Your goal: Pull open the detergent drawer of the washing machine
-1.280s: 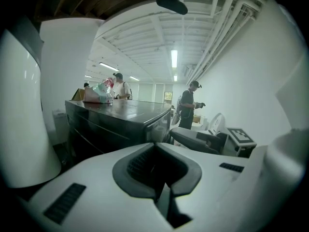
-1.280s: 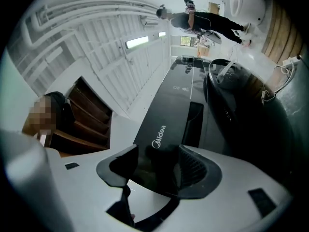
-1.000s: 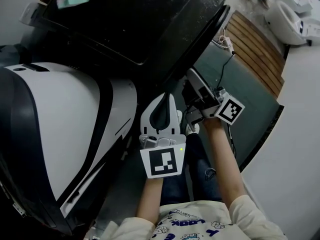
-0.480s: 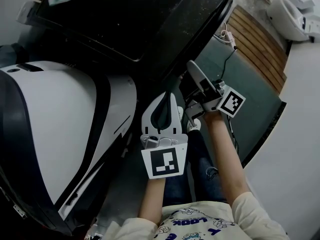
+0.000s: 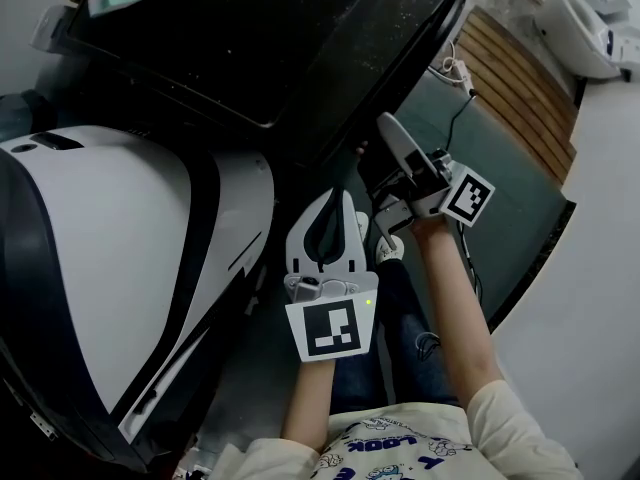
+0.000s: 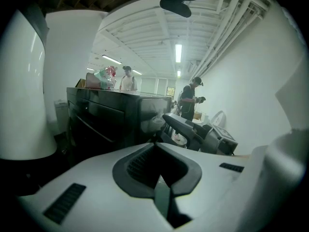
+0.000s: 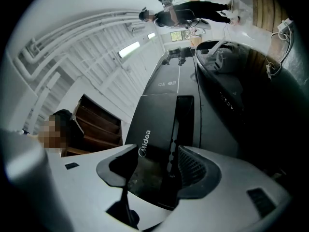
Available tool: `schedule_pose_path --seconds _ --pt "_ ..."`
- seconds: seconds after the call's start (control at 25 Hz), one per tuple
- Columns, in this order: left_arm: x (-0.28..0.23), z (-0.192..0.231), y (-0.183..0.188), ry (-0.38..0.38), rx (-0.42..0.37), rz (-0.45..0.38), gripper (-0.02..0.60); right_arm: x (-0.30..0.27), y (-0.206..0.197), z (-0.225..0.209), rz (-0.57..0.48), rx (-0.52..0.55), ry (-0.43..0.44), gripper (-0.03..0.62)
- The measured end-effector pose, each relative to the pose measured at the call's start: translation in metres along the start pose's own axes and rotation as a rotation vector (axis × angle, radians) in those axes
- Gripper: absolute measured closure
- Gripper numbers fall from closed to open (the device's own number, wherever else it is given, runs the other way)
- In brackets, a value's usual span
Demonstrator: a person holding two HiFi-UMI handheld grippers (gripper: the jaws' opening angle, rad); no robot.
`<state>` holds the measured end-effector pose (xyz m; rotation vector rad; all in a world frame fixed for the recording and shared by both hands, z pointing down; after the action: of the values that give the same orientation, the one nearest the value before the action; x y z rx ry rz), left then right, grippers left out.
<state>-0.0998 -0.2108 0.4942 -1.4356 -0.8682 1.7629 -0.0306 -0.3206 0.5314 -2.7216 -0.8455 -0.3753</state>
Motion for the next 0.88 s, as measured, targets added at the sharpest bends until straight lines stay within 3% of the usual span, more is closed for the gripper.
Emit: schedule_pose_path --seconds 0.44,0.88 --pt "-0.001 -0.004 -0.005 -0.005 -0.006 0.023 0.568 -0.010 0.003 0.003 0.022 0.000 0.073 0.385" --pt "0.002 -0.003 -0.011 0.006 0.003 0.040 0.568 -0.007 0.004 -0.003 0.014 -0.091 0.124 0.418"
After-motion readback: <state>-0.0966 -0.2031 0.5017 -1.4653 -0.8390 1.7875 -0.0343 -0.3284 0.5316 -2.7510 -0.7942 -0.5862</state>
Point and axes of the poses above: the fingertips, and each gripper's own axes: x backward along the fingers, z to its left, y out of its top, the point moved 3 cm from there along x, backward along the fingers, and after that the axes turned 8 degrees about z, right-handed, at the moved point
